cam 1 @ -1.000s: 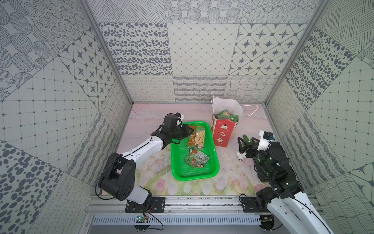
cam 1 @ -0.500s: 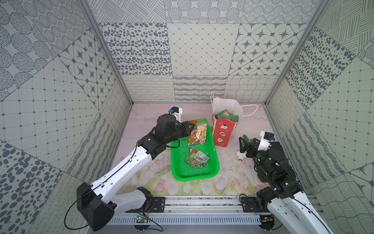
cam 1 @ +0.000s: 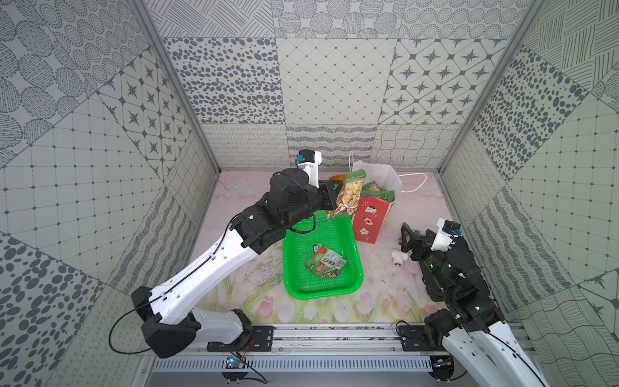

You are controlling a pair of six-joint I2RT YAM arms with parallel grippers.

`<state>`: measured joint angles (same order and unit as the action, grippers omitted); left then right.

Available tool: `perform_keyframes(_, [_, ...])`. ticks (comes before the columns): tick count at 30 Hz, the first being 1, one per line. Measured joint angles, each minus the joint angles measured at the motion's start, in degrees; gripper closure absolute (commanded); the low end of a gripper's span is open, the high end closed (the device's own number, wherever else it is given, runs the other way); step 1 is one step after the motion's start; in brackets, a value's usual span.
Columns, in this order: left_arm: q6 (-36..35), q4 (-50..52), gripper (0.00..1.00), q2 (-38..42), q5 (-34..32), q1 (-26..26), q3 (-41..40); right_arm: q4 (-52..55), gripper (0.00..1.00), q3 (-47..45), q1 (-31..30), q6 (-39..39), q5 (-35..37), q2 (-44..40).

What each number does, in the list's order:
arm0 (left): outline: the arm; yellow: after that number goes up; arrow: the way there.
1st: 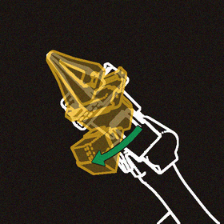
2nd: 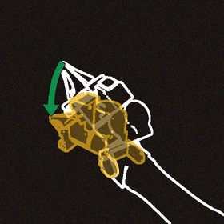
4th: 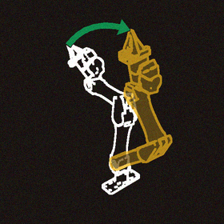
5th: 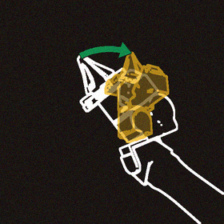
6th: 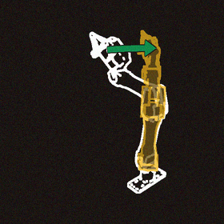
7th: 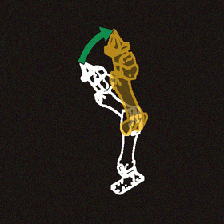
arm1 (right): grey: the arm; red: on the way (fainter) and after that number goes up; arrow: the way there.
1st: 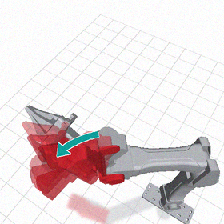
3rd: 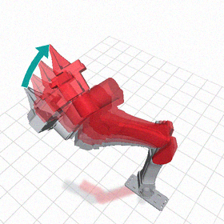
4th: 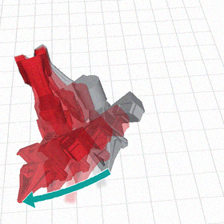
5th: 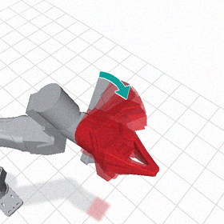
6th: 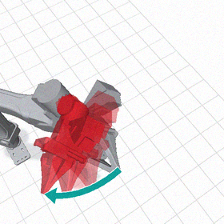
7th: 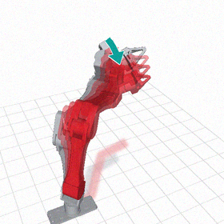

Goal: Place the condiment packets inside the bag
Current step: Place the condiment packet in the paper bag.

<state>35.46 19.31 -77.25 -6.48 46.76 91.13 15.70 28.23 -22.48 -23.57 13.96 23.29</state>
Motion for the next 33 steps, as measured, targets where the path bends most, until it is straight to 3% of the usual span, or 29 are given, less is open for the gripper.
perform_keyframes(9, [-5.97,-0.2,1.0,-11.47,-4.17,1.92,11.98,0.68,0.03,0.0,0.0,-0.02,0.7,-0.13])
perform_keyframes(19, [-13.49,-1.9,1.0,-29.31,-7.39,2.03,26.99,1.29,0.03,0.0,0.0,-0.04,0.7,-0.13])
perform_keyframes(33, [-17.59,1.88,1.0,-41.94,-7.21,2.01,38.82,1.29,0.03,0.0,0.0,-0.2,0.68,-0.13])
